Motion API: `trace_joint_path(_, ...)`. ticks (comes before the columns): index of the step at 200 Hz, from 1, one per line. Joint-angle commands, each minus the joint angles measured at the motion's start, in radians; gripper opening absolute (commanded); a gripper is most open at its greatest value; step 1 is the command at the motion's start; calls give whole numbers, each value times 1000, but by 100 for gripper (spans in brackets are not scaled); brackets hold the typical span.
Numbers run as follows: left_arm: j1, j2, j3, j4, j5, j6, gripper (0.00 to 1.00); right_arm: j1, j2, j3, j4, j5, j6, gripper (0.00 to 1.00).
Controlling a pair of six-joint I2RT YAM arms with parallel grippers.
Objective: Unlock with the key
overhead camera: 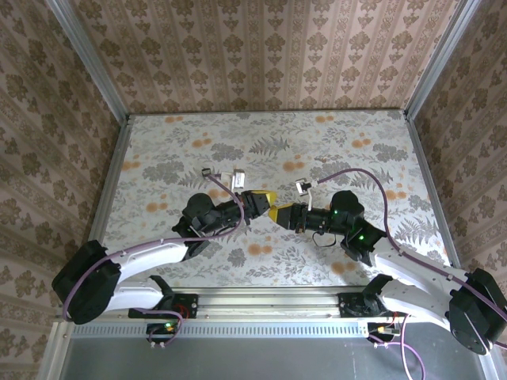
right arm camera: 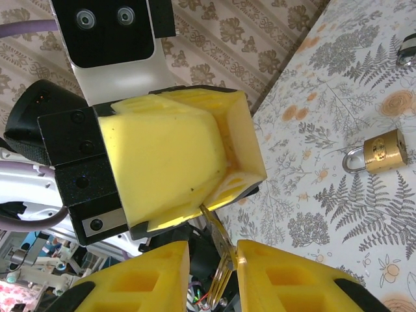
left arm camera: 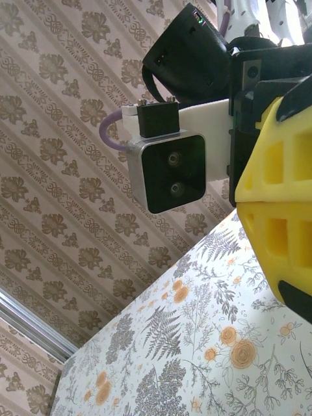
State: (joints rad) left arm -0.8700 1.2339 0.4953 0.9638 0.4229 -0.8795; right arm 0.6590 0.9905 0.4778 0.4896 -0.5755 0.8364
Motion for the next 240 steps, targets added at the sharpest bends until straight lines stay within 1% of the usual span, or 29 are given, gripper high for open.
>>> trace_joint_path(1, -7, 12, -1, 63, 8, -12, 0, -1, -7, 29, -5, 28, -23, 26)
trace_joint_path(42, -14, 28, -4, 77, 5, -16, 0, -12, -34, 23, -24, 44, -23, 26)
trace_joint_path(79, -18, 63, -9, 126, 2, -36, 0, -26, -51, 22, -36, 48, -23, 26)
trace_joint_path(96, -19, 66, -8, 132, 1, -38, 0, -29, -49, 20, -27, 42, -19, 25)
trace_joint_path(144, -21, 65, -11, 127, -3, -39, 0, -29, -52, 14, -27, 46, -17, 13)
trace_joint_path(172, -22, 65, -13, 124, -7, -41, 0, -29, -52, 19, -21, 37, -14, 0)
trace_joint_path(193, -21, 67, -14, 105, -17, -44, 0, -29, -56, 26, -30, 35, -20, 0)
trace_joint_path(194, -20, 67, -14, 102, -19, -44, 1, -29, -56, 26, -30, 35, -21, 0)
trace_joint_path(198, -21, 66, -15, 93, -25, -44, 8, -29, -57, 26, -29, 34, -23, 0)
trace_joint_path(208, -12, 61, -20, 54, -48, -47, 33, -29, -59, 28, -36, 34, -29, 0)
trace_joint_path(209, -12, 60, -22, 51, -51, -48, 34, -29, -59, 28, -38, 34, -30, 0)
trace_joint_path(214, -4, 56, -27, 37, -63, -55, 48, -29, -59, 31, -48, 33, -35, 0)
trace_joint_path(220, 10, 48, -39, 25, -78, -69, 60, -29, -61, 34, -65, 34, -45, 0)
trace_joint_path(225, 27, 36, -50, 10, -96, -87, 65, -29, -62, 38, -84, 35, -54, 0)
trace_joint_path(240, 89, -24, -85, -51, -131, -150, 75, -29, -75, 44, -136, 44, -81, 0)
